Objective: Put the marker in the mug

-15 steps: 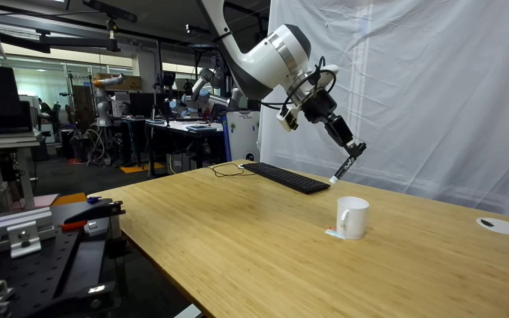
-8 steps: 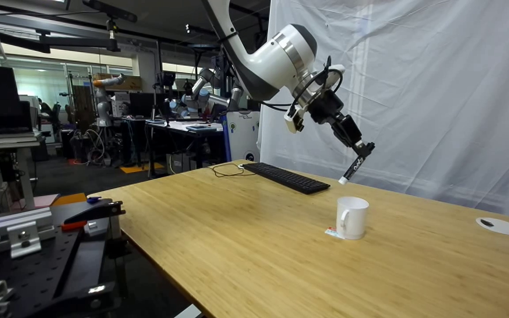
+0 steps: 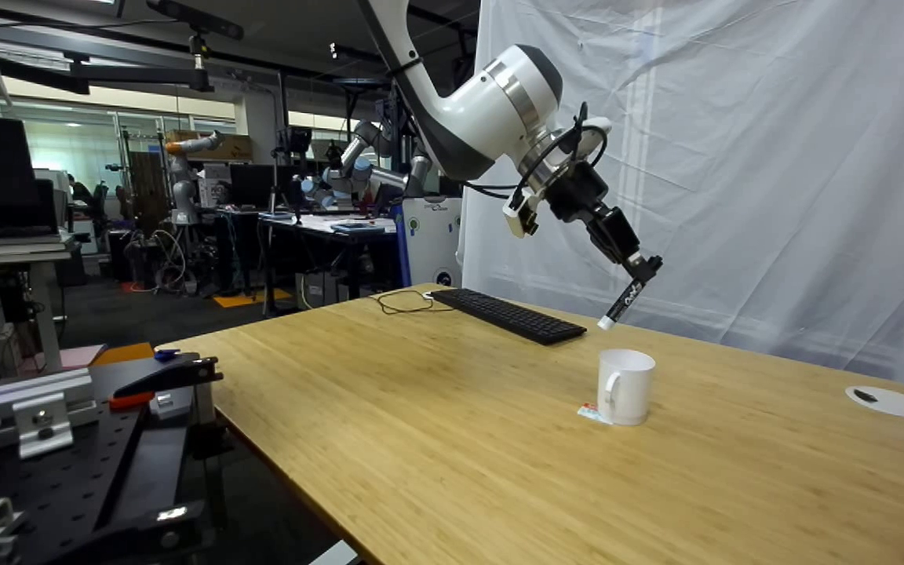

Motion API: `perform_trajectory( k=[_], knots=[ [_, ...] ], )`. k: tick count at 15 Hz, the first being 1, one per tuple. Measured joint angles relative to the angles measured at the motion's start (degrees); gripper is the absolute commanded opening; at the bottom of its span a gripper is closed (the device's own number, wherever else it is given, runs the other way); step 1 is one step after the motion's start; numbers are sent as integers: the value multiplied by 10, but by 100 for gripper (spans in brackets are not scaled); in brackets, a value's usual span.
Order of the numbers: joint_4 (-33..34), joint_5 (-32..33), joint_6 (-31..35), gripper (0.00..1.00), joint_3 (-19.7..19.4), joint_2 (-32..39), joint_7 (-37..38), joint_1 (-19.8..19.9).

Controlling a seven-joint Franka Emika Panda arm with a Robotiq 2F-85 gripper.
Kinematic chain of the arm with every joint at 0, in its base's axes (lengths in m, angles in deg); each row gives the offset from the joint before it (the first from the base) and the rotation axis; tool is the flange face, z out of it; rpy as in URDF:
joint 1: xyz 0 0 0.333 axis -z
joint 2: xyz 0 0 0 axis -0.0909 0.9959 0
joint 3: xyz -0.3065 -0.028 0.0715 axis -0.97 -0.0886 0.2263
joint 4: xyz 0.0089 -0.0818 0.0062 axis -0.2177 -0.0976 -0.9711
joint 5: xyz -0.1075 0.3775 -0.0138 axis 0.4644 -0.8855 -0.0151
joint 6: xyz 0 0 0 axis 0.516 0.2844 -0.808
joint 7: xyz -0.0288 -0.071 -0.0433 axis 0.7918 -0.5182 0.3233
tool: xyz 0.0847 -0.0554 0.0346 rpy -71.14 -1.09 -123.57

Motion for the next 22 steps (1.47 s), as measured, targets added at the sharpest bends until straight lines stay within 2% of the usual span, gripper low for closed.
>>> perform_trajectory(
  k=[2, 3, 8, 15, 22],
  knots=[
    [0, 0, 0, 19, 0, 0, 0, 0],
    [0, 0, 0, 5, 0, 0, 0, 0],
    [0, 2, -1, 5, 6, 4, 2, 2],
    [10, 86, -62, 5, 7, 8, 65, 2],
    [39, 121, -103, 5, 38, 30, 77, 3]
  ],
)
